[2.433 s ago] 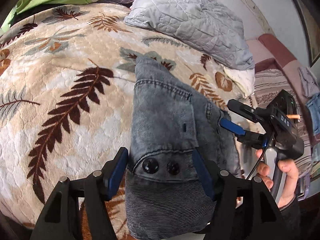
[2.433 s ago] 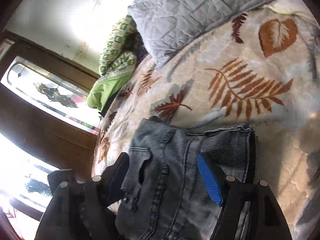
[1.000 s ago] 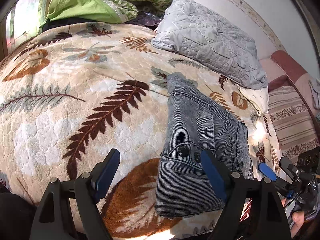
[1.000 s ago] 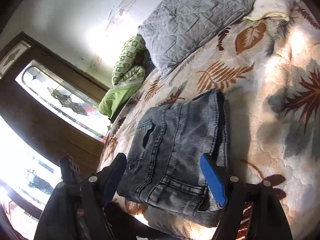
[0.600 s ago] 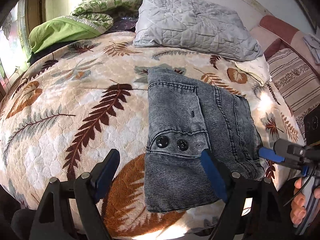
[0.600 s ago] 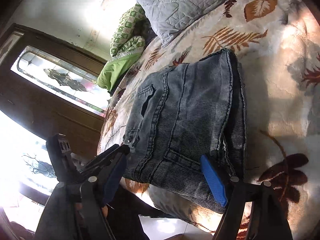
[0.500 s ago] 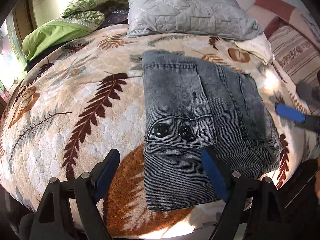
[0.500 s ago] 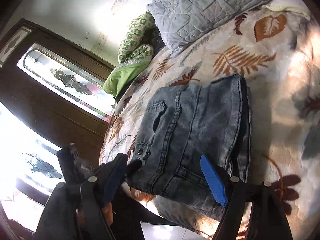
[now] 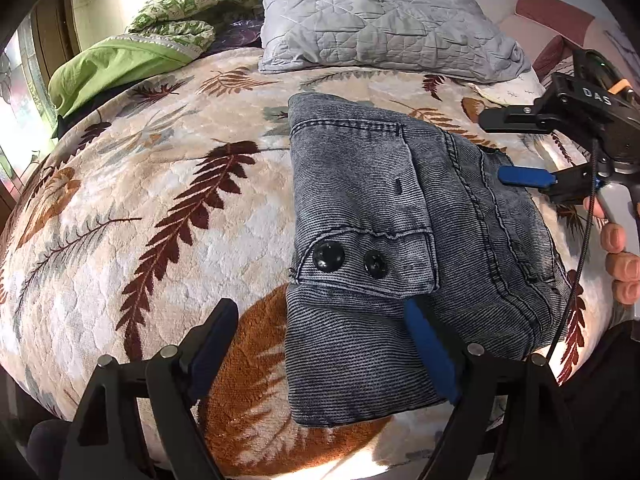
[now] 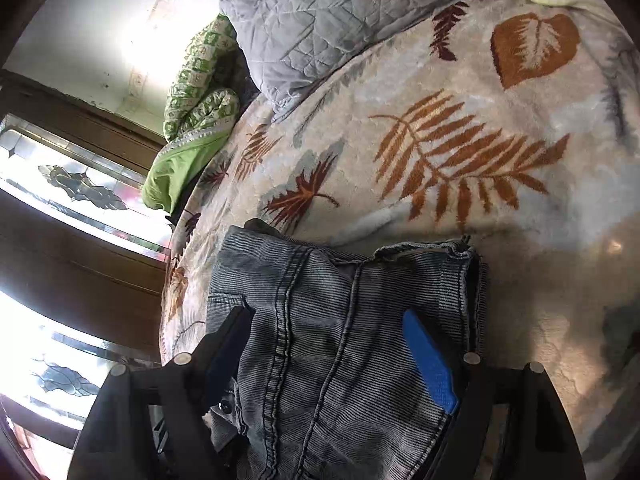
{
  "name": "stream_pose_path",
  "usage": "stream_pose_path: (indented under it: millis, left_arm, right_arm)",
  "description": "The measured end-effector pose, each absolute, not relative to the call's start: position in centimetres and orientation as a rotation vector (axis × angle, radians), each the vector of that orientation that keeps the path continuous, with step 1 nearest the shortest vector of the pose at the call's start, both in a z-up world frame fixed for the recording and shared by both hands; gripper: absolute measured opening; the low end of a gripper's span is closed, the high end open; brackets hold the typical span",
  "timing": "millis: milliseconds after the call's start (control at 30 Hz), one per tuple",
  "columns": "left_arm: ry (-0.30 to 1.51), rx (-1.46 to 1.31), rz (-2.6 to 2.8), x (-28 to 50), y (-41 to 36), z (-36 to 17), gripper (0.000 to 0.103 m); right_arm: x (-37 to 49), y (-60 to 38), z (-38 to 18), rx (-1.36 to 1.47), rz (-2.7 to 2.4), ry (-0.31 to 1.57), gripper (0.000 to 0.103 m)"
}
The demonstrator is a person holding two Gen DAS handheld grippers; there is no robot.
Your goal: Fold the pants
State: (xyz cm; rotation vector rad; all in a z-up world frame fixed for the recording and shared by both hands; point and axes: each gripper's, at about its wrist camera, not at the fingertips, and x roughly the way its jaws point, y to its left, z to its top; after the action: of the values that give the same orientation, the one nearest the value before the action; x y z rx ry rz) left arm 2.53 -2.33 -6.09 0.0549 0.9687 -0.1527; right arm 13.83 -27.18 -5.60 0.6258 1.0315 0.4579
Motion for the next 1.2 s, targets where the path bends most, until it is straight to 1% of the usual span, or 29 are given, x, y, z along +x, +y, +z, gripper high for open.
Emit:
stream_pose_path:
  millis: [200, 267, 333, 367, 400, 467, 533, 600, 667, 700, 800, 933, 1067, 1133, 1200]
  left_arm:
    - [0.967, 0.047, -0.149, 2.5, -2.3, -6.1, 0.086]
    - [0.967, 0.048, -0.145, 2.4, -2.4, -6.1, 0.086]
    - [0.973, 0.046, -0.146, 2.4, -2.4, -6.2, 0.086]
    - [0.969, 0.045, -0.143, 2.4, -2.4, -6.1, 0.086]
    - [0.968, 0.033, -0.148, 2.4, -2.2, -5.8, 0.086]
    - [0.952, -0.035, -0.161, 2.2, -1.2, -4.9, 0.086]
    - [0.92, -0.091, -0.158, 1.8, -0.3, -4.0, 0.086]
    - [0.937, -0.062, -0.138, 1.9, -0.3, -4.6, 0.086]
    - [1.004, -0.008, -0.146, 2.3, -1.1, -6.6, 0.086]
    - [0.976, -0.011, -0.145, 2.1, -1.1, -6.6, 0.086]
    - [0.972, -0.064, -0.159, 2.2, -0.3, -5.3, 0.086]
    - [0.924, -0.193, -0.18, 2.6, 1.8, -3.9, 0.086]
    - [1.033, -0.323, -0.231, 4.3, 2.9, -5.9, 0.086]
    - [1.078, -0.337, -0.259, 4.6, 2.5, -7.0, 0.086]
    - [1.078, -0.313, -0.266, 4.5, 1.9, -7.3, 0.087]
  right_arm:
    - [7.7, -26.9, -3.5, 0.613, 0.552, 1.0, 0.081]
    - [5.7, -26.3, -4.5, 0.605, 0.57, 1.04, 0.081]
    - [4.9, -25.4, -7.0, 0.565, 0.559, 1.131, 0.082]
    - [4.6, -25.2, -7.7, 0.536, 0.569, 1.119, 0.082]
    - [4.3, -25.2, -7.4, 0.529, 0.566, 1.084, 0.082]
    - [3.9, -25.2, -6.4, 0.536, 0.545, 1.078, 0.082]
    - [2.8, -25.5, -5.1, 0.555, 0.565, 1.004, 0.082]
    - [1.9, -25.5, -5.2, 0.56, 0.6, 0.991, 0.082]
    - [1.9, -25.1, -7.6, 0.519, 0.558, 1.074, 0.082]
    - [1.6, -25.2, -8.1, 0.532, 0.567, 1.049, 0.082]
    - [1.5, -26.0, -7.2, 0.571, 0.567, 1.035, 0.082]
    - [1.4, -28.2, -5.2, 0.582, 0.54, 0.961, 0.082]
    - [3.3, -31.3, -6.3, 0.678, 0.45, 0.995, 0.083]
    - [4.5, -32.2, -7.7, 0.732, 0.424, 1.037, 0.083]
    - [5.6, -32.3, -8.7, 0.758, 0.427, 1.059, 0.083]
